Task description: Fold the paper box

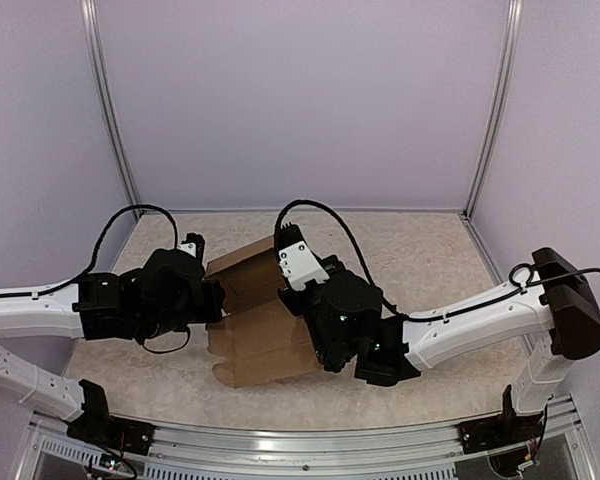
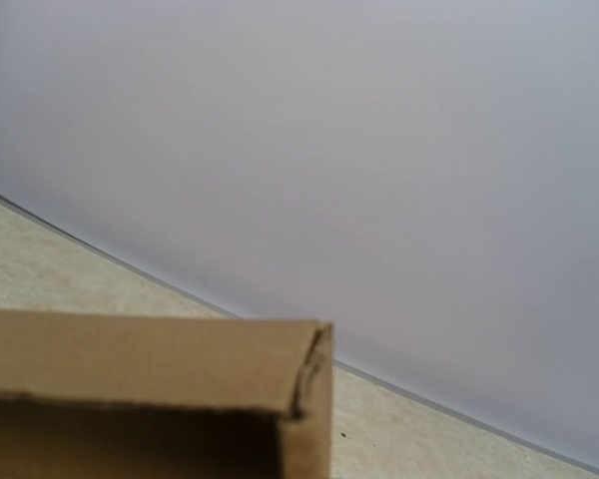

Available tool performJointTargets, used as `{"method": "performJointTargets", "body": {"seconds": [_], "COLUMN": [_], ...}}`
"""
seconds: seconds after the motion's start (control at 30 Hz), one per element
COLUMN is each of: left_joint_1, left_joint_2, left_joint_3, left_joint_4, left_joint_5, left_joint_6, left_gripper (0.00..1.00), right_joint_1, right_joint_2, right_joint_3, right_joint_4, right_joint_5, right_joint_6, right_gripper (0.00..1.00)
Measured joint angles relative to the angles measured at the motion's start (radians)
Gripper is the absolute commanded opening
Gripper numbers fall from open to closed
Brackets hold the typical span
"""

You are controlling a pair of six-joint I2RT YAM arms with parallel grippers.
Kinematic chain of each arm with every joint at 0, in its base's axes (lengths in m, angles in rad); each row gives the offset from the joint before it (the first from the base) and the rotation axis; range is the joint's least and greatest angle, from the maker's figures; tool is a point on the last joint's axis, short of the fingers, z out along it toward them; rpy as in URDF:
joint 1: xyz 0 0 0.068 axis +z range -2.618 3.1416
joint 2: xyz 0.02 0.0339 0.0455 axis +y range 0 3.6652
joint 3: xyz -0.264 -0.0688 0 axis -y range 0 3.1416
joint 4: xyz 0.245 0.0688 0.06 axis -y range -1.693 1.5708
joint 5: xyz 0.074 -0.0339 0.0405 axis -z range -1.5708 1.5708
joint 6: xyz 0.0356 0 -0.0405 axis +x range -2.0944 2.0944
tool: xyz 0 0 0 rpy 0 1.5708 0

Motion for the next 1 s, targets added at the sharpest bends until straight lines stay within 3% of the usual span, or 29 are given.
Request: {"method": "performJointTargets", "body": {"seconds": [0.2, 0.37, 0.7, 0.9, 1.0], "left_joint_1": [0.0, 0.0, -0.004, -0.002, 0.008], "left_joint_2": [0.0, 0.001, 0.003, 0.004, 0.004], "left_joint_3": [0.0, 0.0, 0.0, 0.0, -0.004], "left_joint_4": [-0.005, -0.016, -0.016, -0.007, 0.002], "left_joint_5": [-0.002, -0.002, 0.017, 0.024, 0.024], "left_joint_6": [-0.001, -0.001, 0.005, 0.003, 0.0], "left_gripper": [0.0, 0.15, 0.28, 0.29, 0.23], "right_joint_1": [0.0, 0.0, -0.013, -0.016, -0.017], "right_joint_2": [0.002, 0.008, 0.011, 0.011, 0.011], "right_joint_3": [0.0, 0.01, 0.036, 0.048, 0.048], "right_joint_4": [-0.013, -0.047, -0.179, -0.236, -0.254], "right_joint_5": [0.0, 0.003, 0.003, 0.003, 0.003], "right_joint_6": [0.022, 0.06, 0.169, 0.23, 0.271], "right_gripper": [0.0, 0.0, 0.0, 0.0, 0.0]}}
